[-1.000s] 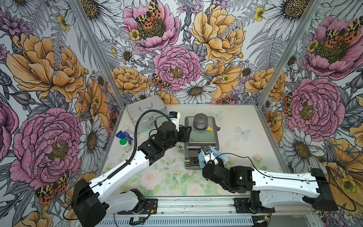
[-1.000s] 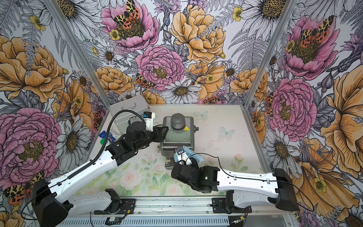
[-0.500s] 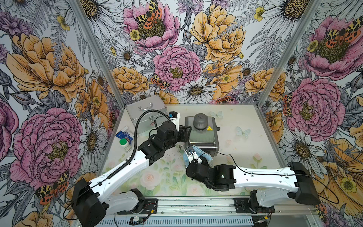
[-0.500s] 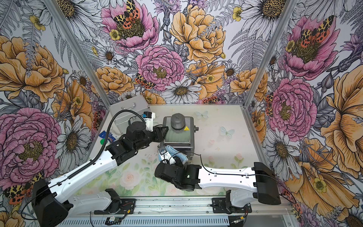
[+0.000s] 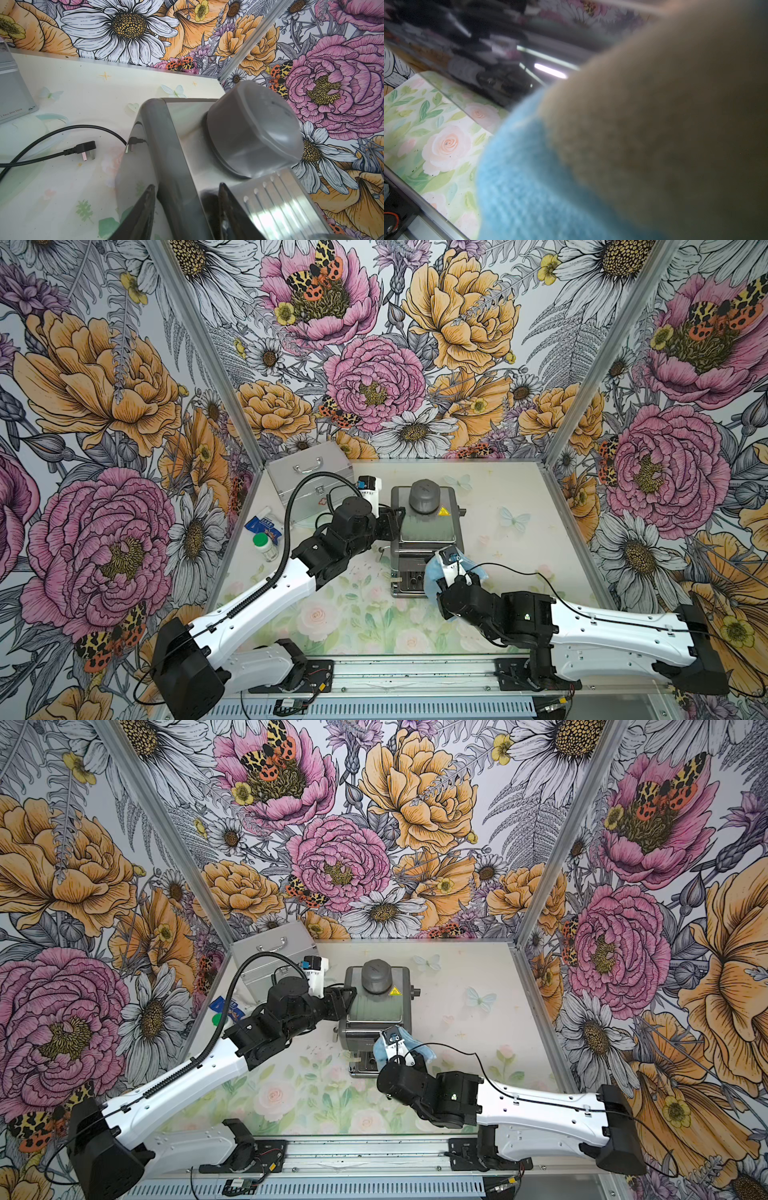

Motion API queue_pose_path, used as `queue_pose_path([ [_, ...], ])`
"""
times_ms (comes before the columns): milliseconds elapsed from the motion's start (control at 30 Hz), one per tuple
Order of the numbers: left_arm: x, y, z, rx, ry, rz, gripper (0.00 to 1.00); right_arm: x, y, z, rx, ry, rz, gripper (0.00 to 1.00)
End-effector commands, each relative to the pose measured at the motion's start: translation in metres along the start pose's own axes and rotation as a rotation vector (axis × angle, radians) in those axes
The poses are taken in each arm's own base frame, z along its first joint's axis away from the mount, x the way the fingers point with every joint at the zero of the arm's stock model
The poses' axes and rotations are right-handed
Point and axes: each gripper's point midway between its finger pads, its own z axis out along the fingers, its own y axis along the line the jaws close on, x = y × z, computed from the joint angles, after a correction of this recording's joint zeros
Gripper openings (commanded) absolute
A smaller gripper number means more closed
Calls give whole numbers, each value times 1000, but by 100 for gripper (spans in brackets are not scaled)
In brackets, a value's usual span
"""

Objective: Wipe the surface of a coffee machine
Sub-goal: Wipe the dirt from the surface of the coffee machine.

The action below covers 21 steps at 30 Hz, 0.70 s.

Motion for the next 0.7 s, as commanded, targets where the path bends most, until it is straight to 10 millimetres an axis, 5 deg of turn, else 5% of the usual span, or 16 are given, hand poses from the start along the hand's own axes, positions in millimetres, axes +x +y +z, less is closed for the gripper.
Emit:
queue_pose_path([
  [0, 91, 40, 5, -123, 316, 68, 49, 1, -35, -3, 129, -31, 37, 0],
  [200, 90, 42, 4, -129, 311, 69, 49, 18, -46, -8, 137, 26, -1, 0],
  [467, 89, 44, 2, -129, 306, 65, 49, 77, -29, -1, 40, 188, -63, 0],
  [667, 85, 42, 0, -124, 294, 64, 49, 64, -31, -20, -11, 80, 37, 0],
])
